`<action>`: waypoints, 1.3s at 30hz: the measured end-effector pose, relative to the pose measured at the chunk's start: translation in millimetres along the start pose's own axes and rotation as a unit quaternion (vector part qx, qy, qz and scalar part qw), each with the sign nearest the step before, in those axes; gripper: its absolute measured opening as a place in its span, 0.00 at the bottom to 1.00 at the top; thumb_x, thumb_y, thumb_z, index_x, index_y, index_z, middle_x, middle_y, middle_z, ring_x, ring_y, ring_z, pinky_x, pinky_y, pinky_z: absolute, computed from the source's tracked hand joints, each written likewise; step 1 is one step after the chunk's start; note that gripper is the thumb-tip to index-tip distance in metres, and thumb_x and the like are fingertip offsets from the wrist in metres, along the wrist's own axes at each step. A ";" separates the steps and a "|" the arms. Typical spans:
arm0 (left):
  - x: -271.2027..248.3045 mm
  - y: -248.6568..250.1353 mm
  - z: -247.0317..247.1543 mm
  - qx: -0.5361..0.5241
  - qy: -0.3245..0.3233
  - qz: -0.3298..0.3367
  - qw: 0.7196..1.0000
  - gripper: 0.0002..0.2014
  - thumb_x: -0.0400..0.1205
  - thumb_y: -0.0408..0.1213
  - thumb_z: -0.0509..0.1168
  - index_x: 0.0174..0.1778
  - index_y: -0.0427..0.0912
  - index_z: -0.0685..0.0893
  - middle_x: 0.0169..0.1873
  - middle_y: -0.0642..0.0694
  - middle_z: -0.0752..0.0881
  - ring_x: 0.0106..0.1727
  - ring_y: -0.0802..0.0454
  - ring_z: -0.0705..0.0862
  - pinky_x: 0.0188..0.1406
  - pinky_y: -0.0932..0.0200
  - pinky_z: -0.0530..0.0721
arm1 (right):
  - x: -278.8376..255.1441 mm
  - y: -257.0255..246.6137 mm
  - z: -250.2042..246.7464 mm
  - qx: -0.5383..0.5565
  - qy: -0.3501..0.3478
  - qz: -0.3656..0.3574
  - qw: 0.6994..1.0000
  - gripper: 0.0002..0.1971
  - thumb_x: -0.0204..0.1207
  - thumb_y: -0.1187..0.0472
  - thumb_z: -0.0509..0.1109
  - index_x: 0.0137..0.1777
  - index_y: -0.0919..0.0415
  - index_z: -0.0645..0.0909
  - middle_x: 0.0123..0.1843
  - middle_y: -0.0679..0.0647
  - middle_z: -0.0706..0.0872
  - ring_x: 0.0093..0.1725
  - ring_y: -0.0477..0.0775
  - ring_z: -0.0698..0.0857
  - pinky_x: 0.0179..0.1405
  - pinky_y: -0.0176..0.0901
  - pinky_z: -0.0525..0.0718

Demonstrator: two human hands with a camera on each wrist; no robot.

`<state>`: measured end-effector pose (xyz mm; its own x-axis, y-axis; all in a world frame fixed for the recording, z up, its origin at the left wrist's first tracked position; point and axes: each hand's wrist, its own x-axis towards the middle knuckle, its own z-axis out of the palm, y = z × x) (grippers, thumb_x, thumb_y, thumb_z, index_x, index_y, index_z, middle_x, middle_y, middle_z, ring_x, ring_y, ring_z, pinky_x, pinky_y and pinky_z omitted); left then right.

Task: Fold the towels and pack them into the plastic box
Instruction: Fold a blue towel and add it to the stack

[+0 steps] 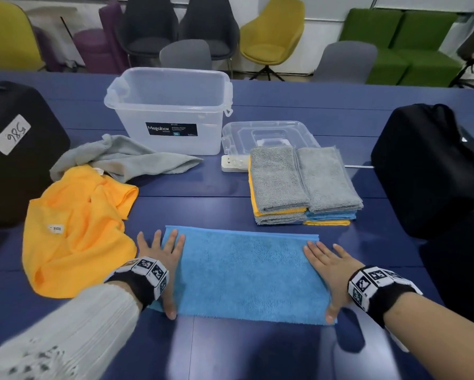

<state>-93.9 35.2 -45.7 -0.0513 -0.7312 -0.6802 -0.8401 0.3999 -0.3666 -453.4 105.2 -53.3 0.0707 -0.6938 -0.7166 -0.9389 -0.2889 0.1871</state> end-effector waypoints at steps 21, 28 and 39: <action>-14.3 54.6 5.6 -0.227 0.208 0.232 0.923 0.58 0.68 0.66 0.70 0.85 0.44 0.44 0.85 0.50 0.46 0.85 0.50 0.47 0.82 0.46 0.44 | 4.0 -30.7 19.5 0.418 0.116 0.299 0.850 0.24 0.71 0.37 0.68 0.52 0.59 0.78 0.55 0.56 0.80 0.58 0.61 0.81 0.55 0.51 0.82; 10.2 75.5 2.6 -0.499 0.212 0.201 0.816 0.15 0.75 0.43 0.73 0.55 0.48 0.80 0.49 0.51 0.80 0.46 0.55 0.79 0.58 0.58 0.81 | -0.8 -46.7 -17.9 0.557 0.207 0.168 0.787 0.18 0.71 0.62 0.71 0.31 0.58 0.62 0.30 0.51 0.67 0.29 0.50 0.67 0.27 0.43 0.63; 5.7 86.4 -16.4 -0.788 0.001 0.130 0.602 0.05 0.83 0.36 0.66 0.42 0.41 0.79 0.28 0.45 0.77 0.25 0.55 0.76 0.30 0.60 0.82 | 23.7 -135.6 -51.6 0.644 0.112 0.013 0.756 0.12 0.70 0.70 0.65 0.48 0.54 0.70 0.29 0.58 0.82 0.19 0.51 0.77 0.17 0.36 0.70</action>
<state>-175.6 56.5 -70.9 -0.2906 -0.7581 -0.5838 -0.2741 -0.5187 0.8099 -307.0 93.9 -61.0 -0.0332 -0.8247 -0.5646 -0.4794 0.5088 -0.7150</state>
